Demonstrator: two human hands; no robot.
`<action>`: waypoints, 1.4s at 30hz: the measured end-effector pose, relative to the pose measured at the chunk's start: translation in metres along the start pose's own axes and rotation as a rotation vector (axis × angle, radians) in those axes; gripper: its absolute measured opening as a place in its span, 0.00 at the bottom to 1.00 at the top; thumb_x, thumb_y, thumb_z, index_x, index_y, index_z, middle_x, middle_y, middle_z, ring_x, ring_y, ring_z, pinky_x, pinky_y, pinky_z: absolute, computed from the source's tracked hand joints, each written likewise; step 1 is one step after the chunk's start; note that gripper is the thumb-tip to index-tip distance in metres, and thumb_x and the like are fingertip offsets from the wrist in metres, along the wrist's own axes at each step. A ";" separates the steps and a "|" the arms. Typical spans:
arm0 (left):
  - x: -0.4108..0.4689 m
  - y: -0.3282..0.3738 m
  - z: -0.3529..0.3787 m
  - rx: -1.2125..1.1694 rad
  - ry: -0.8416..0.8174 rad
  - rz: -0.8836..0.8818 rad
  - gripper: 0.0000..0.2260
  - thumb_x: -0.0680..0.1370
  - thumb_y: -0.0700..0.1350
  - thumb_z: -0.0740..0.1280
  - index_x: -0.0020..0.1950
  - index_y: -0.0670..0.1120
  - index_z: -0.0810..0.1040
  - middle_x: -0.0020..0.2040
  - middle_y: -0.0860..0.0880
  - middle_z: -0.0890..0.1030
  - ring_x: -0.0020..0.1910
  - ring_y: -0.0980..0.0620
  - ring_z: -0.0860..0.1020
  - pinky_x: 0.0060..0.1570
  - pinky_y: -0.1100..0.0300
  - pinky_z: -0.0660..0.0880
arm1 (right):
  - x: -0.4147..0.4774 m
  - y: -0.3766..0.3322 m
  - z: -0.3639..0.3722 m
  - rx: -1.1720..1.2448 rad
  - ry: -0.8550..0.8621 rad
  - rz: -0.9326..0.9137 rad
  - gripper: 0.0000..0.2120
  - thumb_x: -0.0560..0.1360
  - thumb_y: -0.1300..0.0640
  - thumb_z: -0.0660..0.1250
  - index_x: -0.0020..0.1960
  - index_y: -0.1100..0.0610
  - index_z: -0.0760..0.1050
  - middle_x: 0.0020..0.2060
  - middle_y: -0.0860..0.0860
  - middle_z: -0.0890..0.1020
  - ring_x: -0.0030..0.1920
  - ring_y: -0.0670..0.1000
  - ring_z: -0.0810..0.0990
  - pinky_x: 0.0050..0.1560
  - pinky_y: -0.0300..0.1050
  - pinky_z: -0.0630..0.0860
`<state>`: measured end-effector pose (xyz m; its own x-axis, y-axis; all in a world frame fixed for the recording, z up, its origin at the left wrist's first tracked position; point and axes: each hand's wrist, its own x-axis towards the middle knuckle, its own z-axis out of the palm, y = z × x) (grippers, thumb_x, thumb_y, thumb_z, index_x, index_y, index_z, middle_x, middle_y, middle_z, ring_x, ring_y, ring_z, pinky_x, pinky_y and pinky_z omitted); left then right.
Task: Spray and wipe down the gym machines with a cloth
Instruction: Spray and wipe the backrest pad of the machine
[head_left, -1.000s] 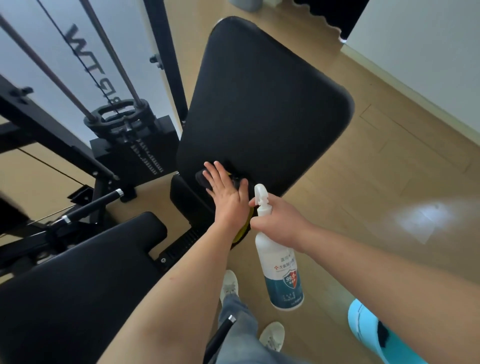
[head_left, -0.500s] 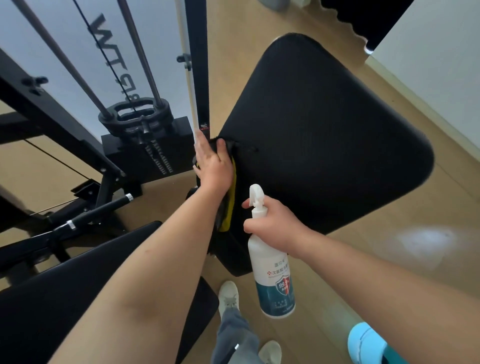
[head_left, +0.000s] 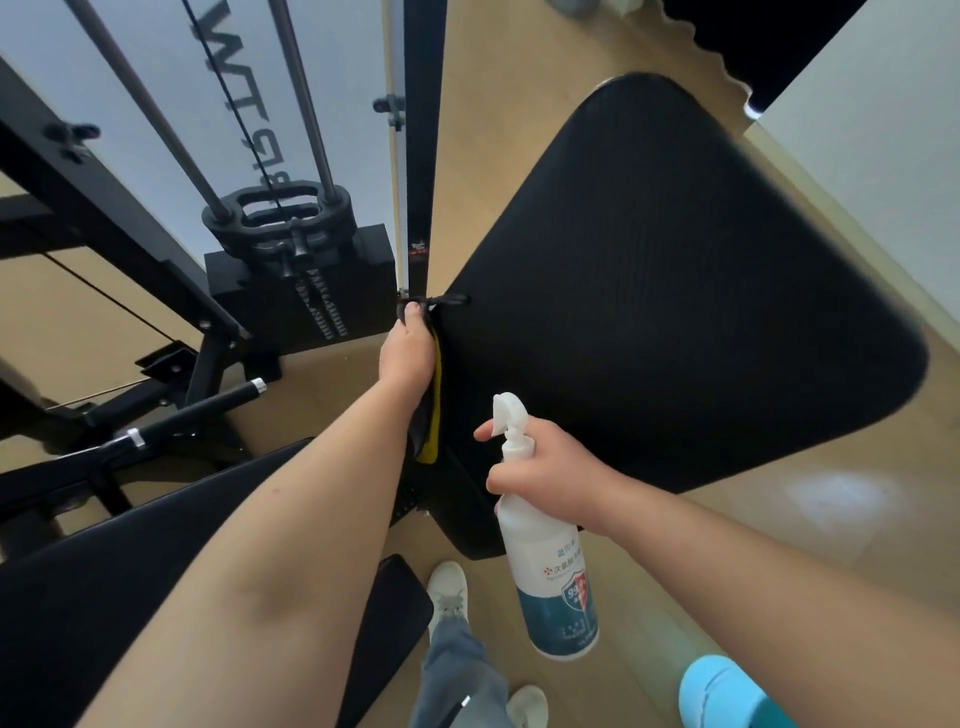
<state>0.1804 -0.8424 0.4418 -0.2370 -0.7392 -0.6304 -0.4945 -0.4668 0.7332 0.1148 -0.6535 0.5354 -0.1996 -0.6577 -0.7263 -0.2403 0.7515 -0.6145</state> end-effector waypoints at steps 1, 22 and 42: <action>-0.004 0.006 0.000 -0.004 -0.004 0.038 0.27 0.87 0.58 0.48 0.78 0.44 0.68 0.74 0.42 0.72 0.74 0.41 0.68 0.74 0.48 0.62 | 0.000 0.001 -0.001 0.000 -0.002 0.003 0.23 0.76 0.59 0.70 0.68 0.45 0.73 0.46 0.49 0.77 0.48 0.50 0.79 0.47 0.45 0.74; -0.011 0.011 0.018 0.148 0.067 0.624 0.20 0.82 0.60 0.54 0.69 0.52 0.72 0.59 0.51 0.78 0.61 0.47 0.76 0.64 0.43 0.74 | 0.012 -0.004 -0.015 -0.033 -0.044 -0.015 0.28 0.66 0.53 0.71 0.65 0.38 0.74 0.48 0.54 0.84 0.53 0.57 0.86 0.59 0.62 0.83; -0.040 -0.084 0.056 0.336 0.090 0.211 0.36 0.86 0.56 0.57 0.83 0.47 0.37 0.81 0.40 0.32 0.80 0.41 0.32 0.77 0.36 0.33 | -0.005 -0.002 -0.007 -0.077 0.007 -0.053 0.31 0.68 0.53 0.70 0.71 0.43 0.73 0.49 0.51 0.82 0.53 0.54 0.84 0.56 0.55 0.82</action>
<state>0.1843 -0.7461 0.3908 -0.2953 -0.8485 -0.4392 -0.6922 -0.1268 0.7105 0.1095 -0.6523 0.5421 -0.1911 -0.6972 -0.6909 -0.3227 0.7094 -0.6266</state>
